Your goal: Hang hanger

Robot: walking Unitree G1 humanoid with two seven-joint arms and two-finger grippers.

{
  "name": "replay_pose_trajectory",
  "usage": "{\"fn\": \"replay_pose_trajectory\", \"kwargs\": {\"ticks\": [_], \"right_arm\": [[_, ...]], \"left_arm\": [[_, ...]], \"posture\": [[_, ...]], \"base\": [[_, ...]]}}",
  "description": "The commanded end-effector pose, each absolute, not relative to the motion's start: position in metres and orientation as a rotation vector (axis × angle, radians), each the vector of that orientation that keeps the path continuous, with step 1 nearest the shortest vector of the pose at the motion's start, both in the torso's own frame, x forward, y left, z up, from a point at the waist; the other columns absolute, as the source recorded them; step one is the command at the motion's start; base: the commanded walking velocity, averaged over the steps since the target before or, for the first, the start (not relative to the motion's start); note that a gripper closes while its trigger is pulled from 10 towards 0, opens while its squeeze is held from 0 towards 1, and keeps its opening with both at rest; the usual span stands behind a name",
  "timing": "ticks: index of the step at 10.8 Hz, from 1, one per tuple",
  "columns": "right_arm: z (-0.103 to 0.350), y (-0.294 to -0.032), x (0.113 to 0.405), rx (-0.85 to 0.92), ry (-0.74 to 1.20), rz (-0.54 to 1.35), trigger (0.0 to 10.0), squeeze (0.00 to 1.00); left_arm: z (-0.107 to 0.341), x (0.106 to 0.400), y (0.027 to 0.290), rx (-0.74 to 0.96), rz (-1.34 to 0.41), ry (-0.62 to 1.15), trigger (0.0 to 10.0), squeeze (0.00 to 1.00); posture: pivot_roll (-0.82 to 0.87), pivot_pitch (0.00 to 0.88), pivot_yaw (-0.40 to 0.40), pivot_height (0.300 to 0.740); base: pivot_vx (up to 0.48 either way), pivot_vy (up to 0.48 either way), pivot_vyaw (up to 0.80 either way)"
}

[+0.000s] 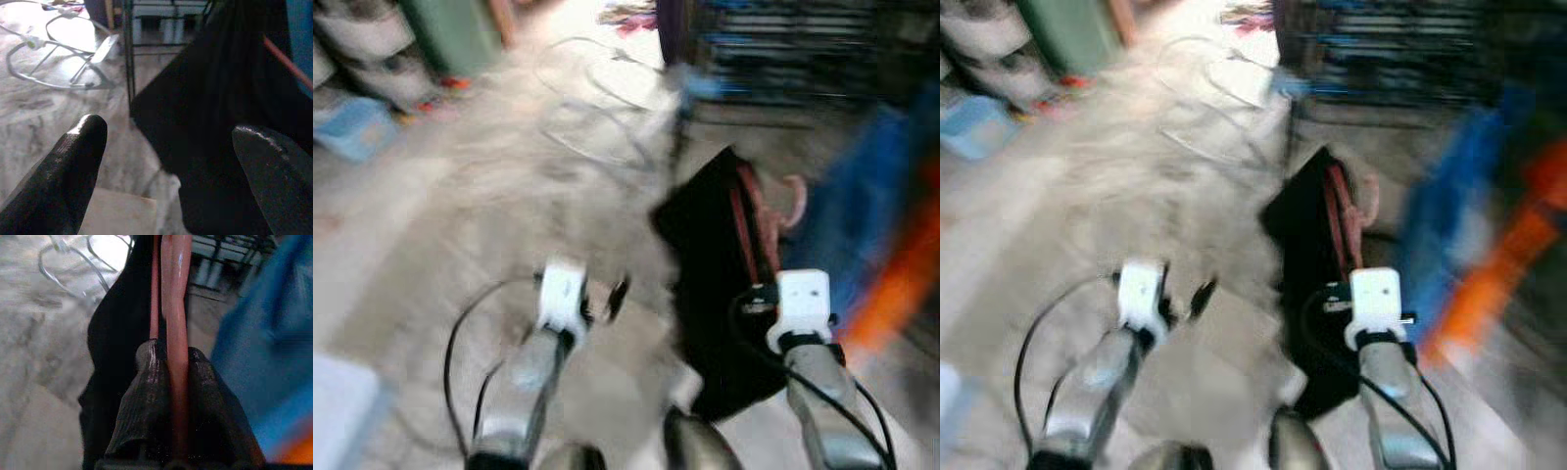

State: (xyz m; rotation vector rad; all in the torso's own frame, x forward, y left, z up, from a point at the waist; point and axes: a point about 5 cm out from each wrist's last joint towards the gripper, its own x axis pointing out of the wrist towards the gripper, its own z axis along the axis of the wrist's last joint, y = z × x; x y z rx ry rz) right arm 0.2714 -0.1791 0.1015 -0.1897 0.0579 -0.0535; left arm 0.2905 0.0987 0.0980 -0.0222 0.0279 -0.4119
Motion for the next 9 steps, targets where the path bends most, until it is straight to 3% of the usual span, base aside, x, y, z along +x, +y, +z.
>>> {"fn": "replay_pose_trajectory", "kwargs": {"ticks": [1, 9], "right_arm": [[0.108, -0.173, 0.273, -0.179, 0.023, -0.041, 10.0, 0.00], [0.105, -0.168, 0.279, -0.176, 0.033, -0.004, 10.0, 0.00]], "left_arm": [[0.089, 0.286, 0.109, -0.019, -0.377, 0.067, 10.0, 0.00], [0.075, 0.276, 0.107, 0.007, -0.372, 0.106, 10.0, 0.00]], "posture": [[-0.17, 0.217, 0.072, 0.740], [-0.15, 0.203, 0.051, 0.740]], "base": [[-0.337, 0.000, 0.00], [-0.348, 0.000, 0.00]]}}
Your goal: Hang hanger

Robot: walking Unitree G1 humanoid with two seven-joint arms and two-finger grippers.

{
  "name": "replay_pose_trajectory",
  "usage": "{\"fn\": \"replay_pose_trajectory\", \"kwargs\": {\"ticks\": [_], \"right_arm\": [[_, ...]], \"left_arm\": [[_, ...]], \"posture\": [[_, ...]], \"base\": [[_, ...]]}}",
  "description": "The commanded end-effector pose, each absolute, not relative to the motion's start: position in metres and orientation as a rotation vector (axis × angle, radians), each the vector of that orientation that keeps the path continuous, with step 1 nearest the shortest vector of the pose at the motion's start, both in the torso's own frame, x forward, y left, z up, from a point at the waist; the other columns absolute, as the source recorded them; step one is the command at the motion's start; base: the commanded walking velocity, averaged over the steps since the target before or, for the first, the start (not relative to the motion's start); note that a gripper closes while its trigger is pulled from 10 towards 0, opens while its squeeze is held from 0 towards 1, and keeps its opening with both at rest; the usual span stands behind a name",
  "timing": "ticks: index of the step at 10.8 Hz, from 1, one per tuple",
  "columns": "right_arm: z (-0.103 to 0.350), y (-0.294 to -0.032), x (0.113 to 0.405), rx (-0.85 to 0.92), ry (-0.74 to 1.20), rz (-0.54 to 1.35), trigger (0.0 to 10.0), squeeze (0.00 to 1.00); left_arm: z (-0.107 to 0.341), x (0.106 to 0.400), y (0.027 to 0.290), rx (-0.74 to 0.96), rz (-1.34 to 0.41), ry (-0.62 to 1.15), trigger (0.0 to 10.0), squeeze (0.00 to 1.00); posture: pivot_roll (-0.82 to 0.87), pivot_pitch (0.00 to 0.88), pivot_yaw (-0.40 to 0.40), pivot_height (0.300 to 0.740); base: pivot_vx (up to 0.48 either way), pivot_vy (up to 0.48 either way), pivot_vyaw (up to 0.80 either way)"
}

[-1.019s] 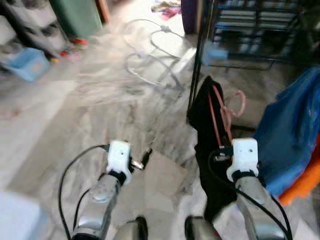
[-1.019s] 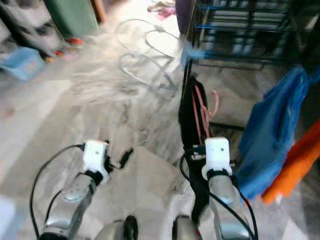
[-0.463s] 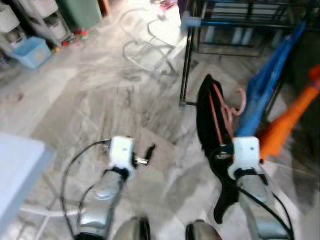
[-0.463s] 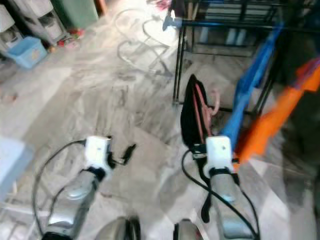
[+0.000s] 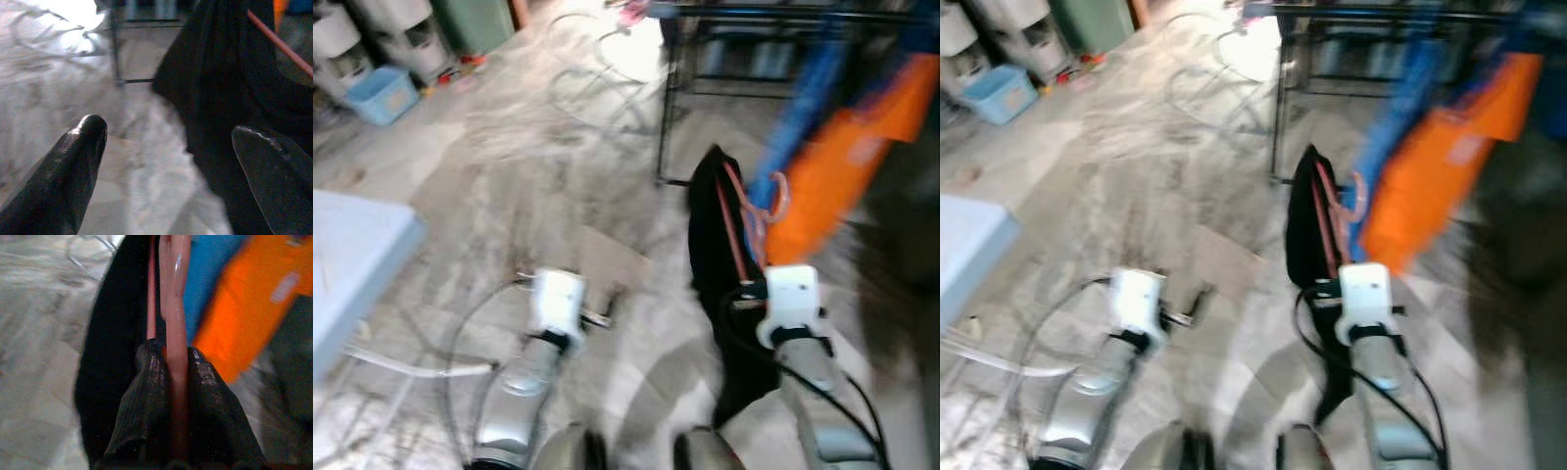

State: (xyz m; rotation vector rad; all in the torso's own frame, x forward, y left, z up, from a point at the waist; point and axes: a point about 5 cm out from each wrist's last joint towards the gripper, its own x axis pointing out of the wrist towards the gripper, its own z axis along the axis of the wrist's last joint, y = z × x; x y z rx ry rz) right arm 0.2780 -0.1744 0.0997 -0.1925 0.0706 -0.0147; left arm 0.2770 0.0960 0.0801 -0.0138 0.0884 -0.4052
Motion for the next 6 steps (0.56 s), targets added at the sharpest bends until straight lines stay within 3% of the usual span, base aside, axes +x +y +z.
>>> {"fn": "replay_pose_trajectory", "kwargs": {"ticks": [1, 6], "right_arm": [[0.105, -0.165, 0.280, -0.173, 0.034, 0.010, 10.0, 0.00], [0.112, -0.147, 0.300, -0.163, 0.008, 0.105, 10.0, 0.00]], "left_arm": [[0.073, 0.273, 0.108, 0.006, -0.362, 0.112, 10.0, 0.00], [0.089, 0.283, 0.169, 0.275, -0.198, 0.094, 10.0, 0.00]], "posture": [[-0.14, 0.195, 0.046, 0.740], [-0.07, 0.160, 0.025, 0.740]], "base": [[0.000, 0.000, 0.00], [0.000, 0.000, 0.00]]}}
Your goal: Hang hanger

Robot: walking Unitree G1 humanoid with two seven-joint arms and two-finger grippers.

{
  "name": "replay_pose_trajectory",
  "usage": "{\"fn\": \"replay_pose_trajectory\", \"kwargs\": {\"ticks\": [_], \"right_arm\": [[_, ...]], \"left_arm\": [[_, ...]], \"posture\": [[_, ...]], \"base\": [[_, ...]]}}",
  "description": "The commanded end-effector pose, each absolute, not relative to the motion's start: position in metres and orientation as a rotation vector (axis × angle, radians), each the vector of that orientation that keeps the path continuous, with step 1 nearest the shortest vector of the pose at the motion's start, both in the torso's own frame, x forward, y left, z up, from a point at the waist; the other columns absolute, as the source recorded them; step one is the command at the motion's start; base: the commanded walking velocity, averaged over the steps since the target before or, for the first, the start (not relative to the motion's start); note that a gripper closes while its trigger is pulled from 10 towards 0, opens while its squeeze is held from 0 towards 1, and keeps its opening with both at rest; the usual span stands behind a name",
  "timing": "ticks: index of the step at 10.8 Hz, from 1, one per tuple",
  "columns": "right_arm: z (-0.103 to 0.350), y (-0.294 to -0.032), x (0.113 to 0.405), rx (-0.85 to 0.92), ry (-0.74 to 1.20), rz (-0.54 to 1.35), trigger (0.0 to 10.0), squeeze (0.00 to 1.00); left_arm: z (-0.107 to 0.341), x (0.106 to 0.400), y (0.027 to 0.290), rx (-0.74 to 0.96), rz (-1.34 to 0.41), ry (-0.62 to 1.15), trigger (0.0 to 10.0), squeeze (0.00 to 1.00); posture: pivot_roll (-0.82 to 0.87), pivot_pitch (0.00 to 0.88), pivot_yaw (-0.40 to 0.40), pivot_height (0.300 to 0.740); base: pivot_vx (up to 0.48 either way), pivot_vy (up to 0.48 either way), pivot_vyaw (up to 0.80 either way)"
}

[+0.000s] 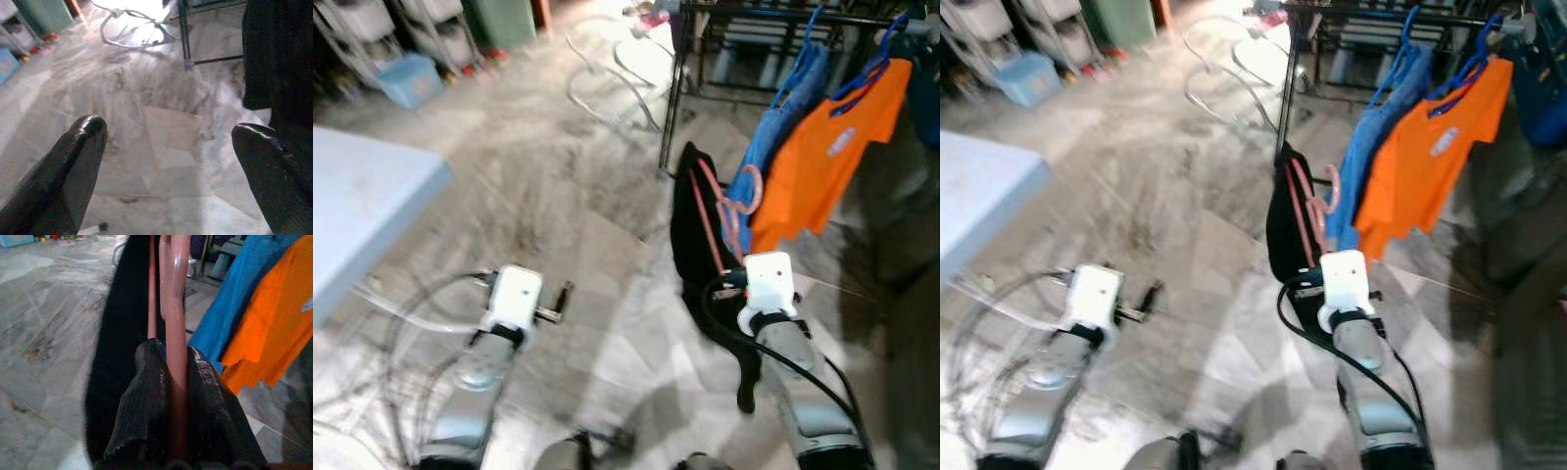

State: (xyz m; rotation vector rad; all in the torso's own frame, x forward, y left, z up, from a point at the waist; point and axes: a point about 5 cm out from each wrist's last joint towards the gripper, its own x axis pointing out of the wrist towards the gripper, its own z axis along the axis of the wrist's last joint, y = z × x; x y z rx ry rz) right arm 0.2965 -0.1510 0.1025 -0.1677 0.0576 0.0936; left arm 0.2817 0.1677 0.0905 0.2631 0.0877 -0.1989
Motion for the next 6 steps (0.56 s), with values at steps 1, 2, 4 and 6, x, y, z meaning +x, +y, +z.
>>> {"fn": "replay_pose_trajectory", "kwargs": {"ticks": [1, 2, 4, 6], "right_arm": [[0.110, -0.145, 0.297, -0.165, 0.010, 0.117, 10.0, 0.00], [0.108, -0.151, 0.291, -0.162, 0.012, 0.078, 10.0, 0.00], [0.106, -0.158, 0.285, -0.152, 0.011, 0.027, 10.0, 0.00], [0.102, -0.156, 0.287, -0.135, 0.022, 0.033, 10.0, 0.00]], "left_arm": [[0.096, 0.279, 0.170, 0.284, -0.169, 0.062, 10.0, 0.00], [0.103, 0.272, 0.165, 0.247, -0.092, -0.020, 10.0, 0.00], [0.092, 0.262, 0.162, 0.199, -0.014, 0.007, 10.0, 0.00], [0.089, 0.269, 0.155, 0.170, -0.076, 0.013, 10.0, 0.00]], "posture": [[-0.07, 0.163, 0.032, 0.740], [-0.11, 0.171, 0.051, 0.740], [-0.14, 0.183, 0.067, 0.740], [-0.12, 0.161, 0.049, 0.740]], "base": [[0.000, 0.000, 0.00], [0.000, 0.000, 0.00], [0.000, 0.000, 0.00], [0.000, 0.000, 0.00]]}}
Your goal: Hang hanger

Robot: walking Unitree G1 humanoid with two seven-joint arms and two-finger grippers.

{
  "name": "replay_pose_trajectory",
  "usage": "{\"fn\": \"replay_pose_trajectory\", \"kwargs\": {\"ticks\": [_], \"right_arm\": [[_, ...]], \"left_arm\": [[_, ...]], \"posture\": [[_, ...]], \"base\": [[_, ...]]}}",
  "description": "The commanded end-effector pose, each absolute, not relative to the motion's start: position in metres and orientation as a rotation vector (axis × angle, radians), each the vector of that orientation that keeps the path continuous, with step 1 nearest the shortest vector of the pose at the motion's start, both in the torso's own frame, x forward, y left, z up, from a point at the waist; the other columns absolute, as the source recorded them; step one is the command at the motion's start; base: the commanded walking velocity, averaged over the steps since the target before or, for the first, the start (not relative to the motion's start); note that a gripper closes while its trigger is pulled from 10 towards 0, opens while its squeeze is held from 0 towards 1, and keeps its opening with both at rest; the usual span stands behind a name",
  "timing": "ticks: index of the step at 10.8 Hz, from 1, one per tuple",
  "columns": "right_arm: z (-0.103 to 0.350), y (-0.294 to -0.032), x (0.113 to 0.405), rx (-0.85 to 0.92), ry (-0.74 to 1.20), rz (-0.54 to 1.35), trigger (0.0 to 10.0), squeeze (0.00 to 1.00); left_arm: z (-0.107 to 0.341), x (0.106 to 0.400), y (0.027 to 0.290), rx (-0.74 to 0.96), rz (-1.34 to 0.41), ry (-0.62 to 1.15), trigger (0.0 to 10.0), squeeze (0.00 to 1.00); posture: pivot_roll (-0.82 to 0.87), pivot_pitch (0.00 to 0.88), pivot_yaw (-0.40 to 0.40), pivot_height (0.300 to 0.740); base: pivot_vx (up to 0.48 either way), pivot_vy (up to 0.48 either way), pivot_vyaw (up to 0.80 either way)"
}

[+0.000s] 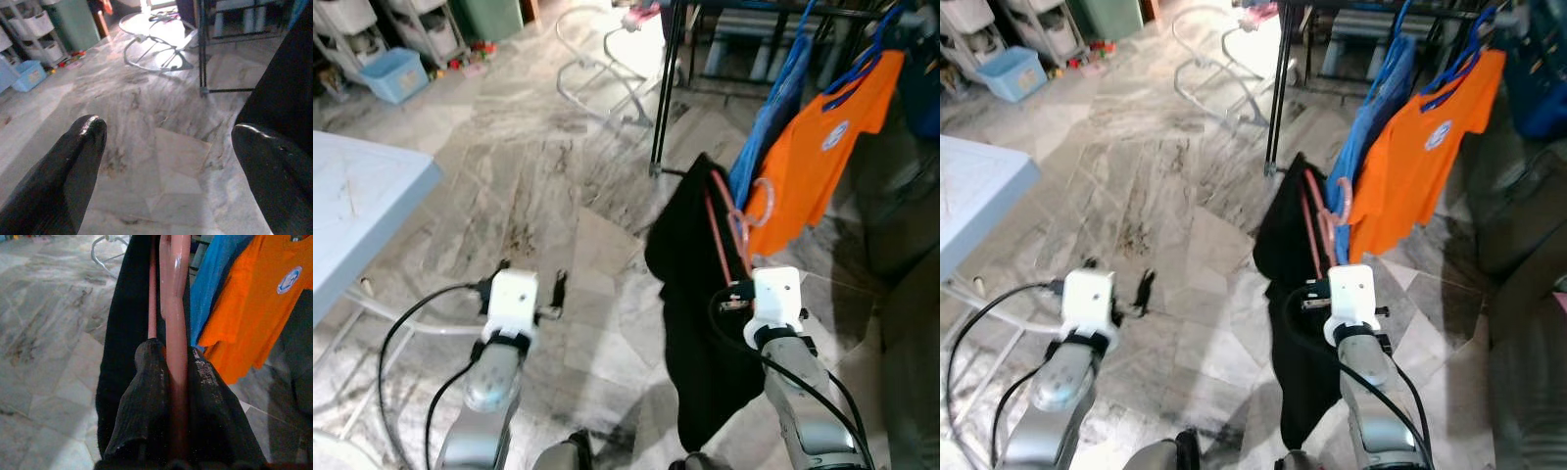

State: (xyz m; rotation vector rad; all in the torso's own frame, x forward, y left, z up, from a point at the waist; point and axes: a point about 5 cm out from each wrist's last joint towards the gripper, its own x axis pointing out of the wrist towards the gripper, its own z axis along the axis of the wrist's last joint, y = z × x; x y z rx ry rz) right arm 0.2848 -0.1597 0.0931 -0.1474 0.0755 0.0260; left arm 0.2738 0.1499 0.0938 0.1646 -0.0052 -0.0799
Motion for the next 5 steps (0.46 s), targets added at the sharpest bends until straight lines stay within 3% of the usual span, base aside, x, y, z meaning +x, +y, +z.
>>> {"fn": "replay_pose_trajectory", "kwargs": {"ticks": [1, 5], "right_arm": [[0.103, -0.152, 0.290, -0.129, 0.020, 0.062, 10.0, 0.00], [0.107, -0.162, 0.288, -0.124, 0.016, 0.013, 10.0, 0.00]], "left_arm": [[0.089, 0.275, 0.155, 0.134, -0.065, 0.029, 10.0, 0.00], [0.084, 0.274, 0.141, 0.116, -0.142, 0.046, 10.0, 0.00]], "posture": [[-0.13, 0.162, 0.055, 0.740], [-0.16, 0.199, 0.066, 0.740]], "base": [[0.000, 0.000, 0.00], [0.000, 0.393, 0.00]]}}
